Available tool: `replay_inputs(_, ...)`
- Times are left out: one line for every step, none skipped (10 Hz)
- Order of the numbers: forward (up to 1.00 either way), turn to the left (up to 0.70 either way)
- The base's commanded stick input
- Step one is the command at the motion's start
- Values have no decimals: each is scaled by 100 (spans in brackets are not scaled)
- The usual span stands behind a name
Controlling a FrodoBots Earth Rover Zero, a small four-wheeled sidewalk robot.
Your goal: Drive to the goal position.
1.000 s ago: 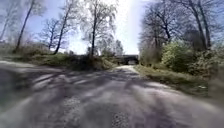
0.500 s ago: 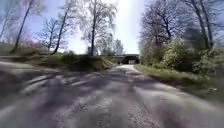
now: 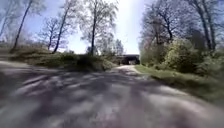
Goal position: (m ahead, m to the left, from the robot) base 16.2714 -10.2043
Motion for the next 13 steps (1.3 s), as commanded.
replay_inputs(70,0)
replay_inputs(70,0)
replay_inputs(70,0)
replay_inputs(70,0)
replay_inputs(70,0)
replay_inputs(70,0)
replay_inputs(70,0)
replay_inputs(70,0)
replay_inputs(70,0)
replay_inputs(70,0)
replay_inputs(70,0)
replay_inputs(70,0)
replay_inputs(70,0)
